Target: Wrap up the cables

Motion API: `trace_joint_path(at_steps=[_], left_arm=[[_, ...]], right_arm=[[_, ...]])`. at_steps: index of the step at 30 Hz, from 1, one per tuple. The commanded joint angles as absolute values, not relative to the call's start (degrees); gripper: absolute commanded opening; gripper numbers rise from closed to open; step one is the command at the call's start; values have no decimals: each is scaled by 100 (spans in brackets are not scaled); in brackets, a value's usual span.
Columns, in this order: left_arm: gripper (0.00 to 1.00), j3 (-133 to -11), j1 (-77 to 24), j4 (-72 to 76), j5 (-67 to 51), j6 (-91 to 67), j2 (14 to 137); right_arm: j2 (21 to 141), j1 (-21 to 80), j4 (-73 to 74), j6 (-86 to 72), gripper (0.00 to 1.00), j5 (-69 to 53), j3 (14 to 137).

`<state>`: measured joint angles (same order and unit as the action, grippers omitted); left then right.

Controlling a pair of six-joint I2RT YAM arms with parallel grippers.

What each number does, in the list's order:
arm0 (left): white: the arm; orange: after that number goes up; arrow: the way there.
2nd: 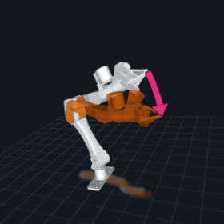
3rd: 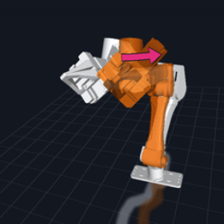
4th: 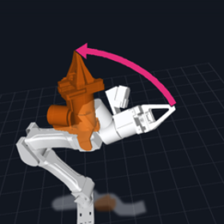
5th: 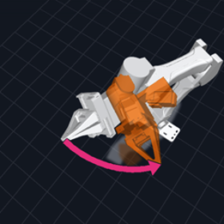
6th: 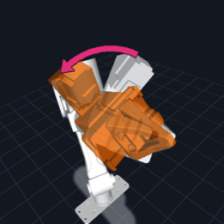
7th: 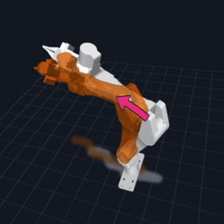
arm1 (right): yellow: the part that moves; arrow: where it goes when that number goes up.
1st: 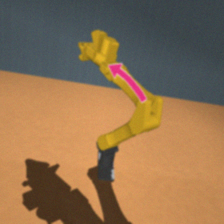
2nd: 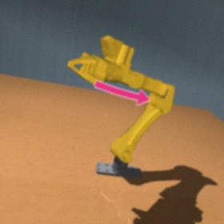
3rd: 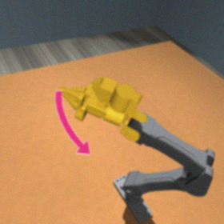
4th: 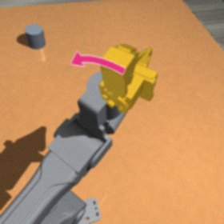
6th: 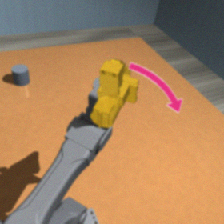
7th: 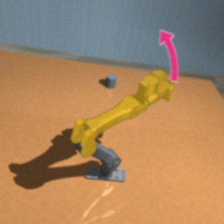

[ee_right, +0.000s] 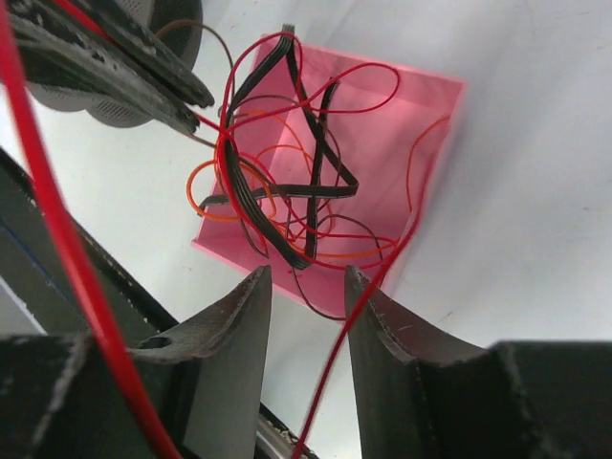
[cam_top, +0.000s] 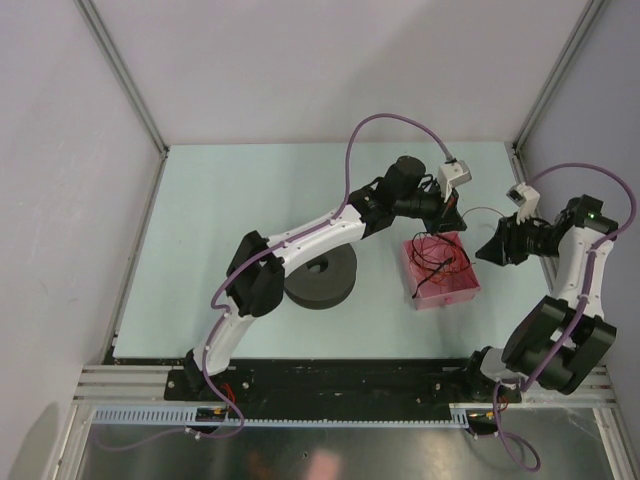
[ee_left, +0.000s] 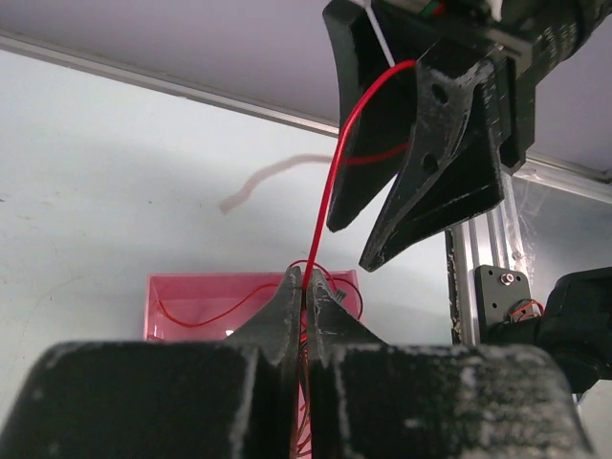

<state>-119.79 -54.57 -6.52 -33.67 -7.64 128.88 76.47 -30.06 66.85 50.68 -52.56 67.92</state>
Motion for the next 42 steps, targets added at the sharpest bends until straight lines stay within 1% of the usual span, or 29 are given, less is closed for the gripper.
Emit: trace_joint_path(at_steps=[1, 7, 12, 16, 20, 23, 28, 33, 42], left_arm=[[0, -12218, -5459, -363, -3512, -802, 12428], [0, -12181, -5443, -360, -3501, -808, 12411], [0, -12150, -5434, -363, -3495, -809, 12402], [0, -12161, -5426, -360, -3493, -815, 12383], [0, -12247, -5370, -355, -3453, -886, 12312], [0, -12405, -5284, -353, -3369, -960, 12209], [0, -12726, -5168, -360, -3131, -967, 11896], [0, -12902, -5081, -361, -2688, -764, 11517], [0, -13569, -4730, -361, -1430, -497, 11063]], right_arm=[[7858, -3063, 7256, 6101, 41, -5872, 6749], [7889, -2623, 6486, 5552, 39, -5852, 6439], [7846, -2283, 5869, 5134, 33, -5654, 6198], [7790, -2236, 5542, 5008, 20, -5470, 6043], [7782, -2370, 5582, 5210, 7, -5290, 5954], [7839, -2609, 5686, 5486, 1, -5154, 5903], [8038, -3036, 5815, 5824, 0, -5001, 5895], [8126, -3172, 5945, 6060, 0, -4930, 5894], [8164, -3208, 5920, 6136, 0, -4841, 5894]])
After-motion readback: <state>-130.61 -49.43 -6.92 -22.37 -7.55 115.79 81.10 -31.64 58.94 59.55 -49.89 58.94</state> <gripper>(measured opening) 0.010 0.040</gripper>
